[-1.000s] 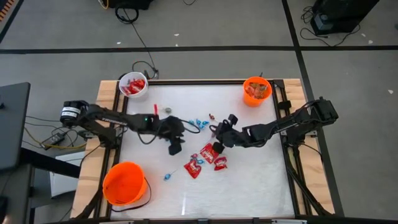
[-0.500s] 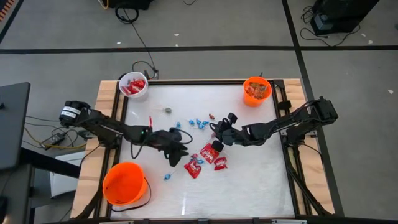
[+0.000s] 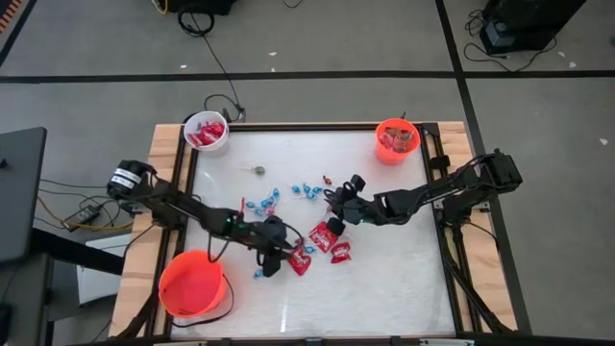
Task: Sort candy by brand, put in halloween buckets
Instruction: Put the bottom left red candy pack into the white bucket
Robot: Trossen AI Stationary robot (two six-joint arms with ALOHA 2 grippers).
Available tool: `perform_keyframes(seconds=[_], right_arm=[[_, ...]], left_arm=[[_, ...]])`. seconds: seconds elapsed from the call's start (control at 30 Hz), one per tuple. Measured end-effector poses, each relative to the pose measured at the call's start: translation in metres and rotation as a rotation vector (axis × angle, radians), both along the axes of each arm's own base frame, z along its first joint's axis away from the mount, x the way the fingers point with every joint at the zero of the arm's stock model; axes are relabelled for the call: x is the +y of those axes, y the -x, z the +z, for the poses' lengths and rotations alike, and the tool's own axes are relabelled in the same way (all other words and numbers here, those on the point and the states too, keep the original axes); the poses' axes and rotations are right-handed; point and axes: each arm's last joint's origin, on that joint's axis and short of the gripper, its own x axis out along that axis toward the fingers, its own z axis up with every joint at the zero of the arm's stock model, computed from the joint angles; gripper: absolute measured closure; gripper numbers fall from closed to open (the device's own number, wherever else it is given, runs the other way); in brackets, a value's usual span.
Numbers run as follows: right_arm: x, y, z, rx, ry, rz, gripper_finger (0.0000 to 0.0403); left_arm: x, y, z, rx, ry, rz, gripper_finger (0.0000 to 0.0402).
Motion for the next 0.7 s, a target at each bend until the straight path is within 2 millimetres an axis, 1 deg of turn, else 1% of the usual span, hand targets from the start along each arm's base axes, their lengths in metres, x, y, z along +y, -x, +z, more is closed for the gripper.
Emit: perform_keyframes(seconds=[0.07, 0.13, 0.23, 0.33, 0.4, 0.47, 0.6, 0.7], right_arm=[[0.001, 0.000, 0.000, 0.005, -0.023, 0.028, 0.0325], [0.002, 0.000, -0.001, 0.007, -0.036, 0.045, 0.0325], [0.003, 0.000, -0.001, 0.017, -0.021, 0.052, 0.0325], [0.001, 0.005, -0.001, 0.072, 0.055, 0.017, 0.0325], [-0.001, 0.008, 0.002, 0.081, 0.068, 0.001, 0.0325], [0.000, 0.011, 0.005, 0.077, 0.044, -0.011, 0.0325], [0.007, 0.019, 0.006, 0.120, 0.015, 0.012, 0.0325], [0.014, 0.027, 0.003, 0.177, 0.029, -0.003, 0.0325]], left_arm=[[-0.006, -0.011, 0.007, 0.026, 0.028, -0.007, 0.0250], [-0.012, -0.021, 0.014, 0.075, -0.002, -0.022, 0.0250], [-0.019, -0.031, 0.014, 0.179, -0.099, -0.044, 0.0250], [-0.025, -0.041, 0.012, 0.222, -0.120, -0.056, 0.0250], [-0.031, -0.044, 0.014, 0.218, -0.100, -0.084, 0.0249], [-0.036, -0.046, 0.017, 0.208, -0.081, -0.091, 0.0249], [-0.046, -0.046, 0.021, 0.190, -0.053, -0.096, 0.0249], [-0.051, -0.046, 0.019, 0.183, -0.039, -0.079, 0.0249]])
